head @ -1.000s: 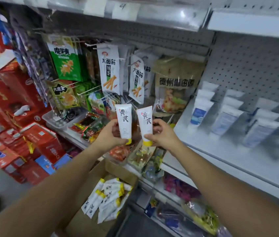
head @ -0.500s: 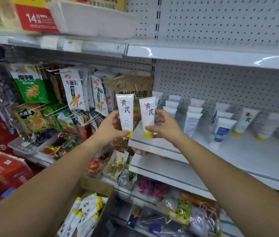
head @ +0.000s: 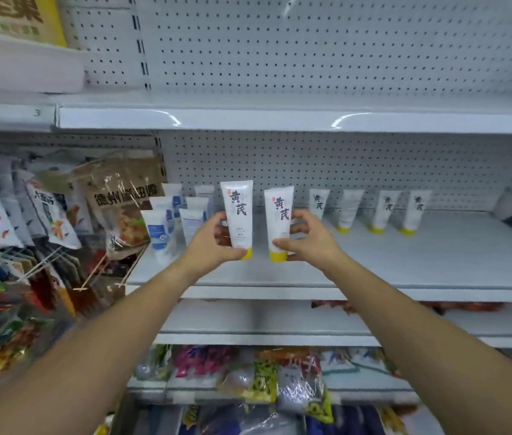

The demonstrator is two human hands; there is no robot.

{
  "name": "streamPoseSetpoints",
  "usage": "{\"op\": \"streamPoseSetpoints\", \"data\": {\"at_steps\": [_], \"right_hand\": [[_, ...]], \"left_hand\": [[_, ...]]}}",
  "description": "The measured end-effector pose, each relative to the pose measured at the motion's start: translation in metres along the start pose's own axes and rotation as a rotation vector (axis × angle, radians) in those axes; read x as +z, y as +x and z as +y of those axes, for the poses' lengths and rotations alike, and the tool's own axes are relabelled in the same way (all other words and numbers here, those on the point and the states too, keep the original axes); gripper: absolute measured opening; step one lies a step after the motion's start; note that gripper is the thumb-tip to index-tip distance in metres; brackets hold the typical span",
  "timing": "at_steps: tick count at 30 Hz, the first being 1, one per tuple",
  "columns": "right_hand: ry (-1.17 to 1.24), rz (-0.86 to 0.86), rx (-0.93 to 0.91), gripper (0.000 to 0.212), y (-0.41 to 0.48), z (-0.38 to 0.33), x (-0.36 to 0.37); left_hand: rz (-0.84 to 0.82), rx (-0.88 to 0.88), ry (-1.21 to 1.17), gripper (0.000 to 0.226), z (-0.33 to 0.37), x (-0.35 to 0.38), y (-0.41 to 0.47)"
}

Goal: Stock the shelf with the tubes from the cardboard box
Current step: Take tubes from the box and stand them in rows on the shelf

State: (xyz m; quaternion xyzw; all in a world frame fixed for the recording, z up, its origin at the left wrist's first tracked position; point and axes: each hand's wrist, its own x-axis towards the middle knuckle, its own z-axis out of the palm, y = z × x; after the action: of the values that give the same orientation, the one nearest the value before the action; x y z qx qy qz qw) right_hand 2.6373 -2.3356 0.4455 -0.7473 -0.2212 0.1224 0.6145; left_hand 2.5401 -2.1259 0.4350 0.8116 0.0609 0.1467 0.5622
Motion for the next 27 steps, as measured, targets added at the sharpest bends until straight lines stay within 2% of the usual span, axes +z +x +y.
{"op": "streamPoseSetpoints", "data": {"at_steps": [16,27], "right_hand": [[-0.051,0.437,0.084,0.055,-0.012,0.036,-0.166],[-0.117,0.599,0.131,0.051,-0.037,0.054,-0.266]], "left_hand": [[-0.37,0.2,-0.117,0.068,0.038,0.162,0.118],[-0.455,0.234,-0.116,0.066,0.056,0.271,0.151]]}}
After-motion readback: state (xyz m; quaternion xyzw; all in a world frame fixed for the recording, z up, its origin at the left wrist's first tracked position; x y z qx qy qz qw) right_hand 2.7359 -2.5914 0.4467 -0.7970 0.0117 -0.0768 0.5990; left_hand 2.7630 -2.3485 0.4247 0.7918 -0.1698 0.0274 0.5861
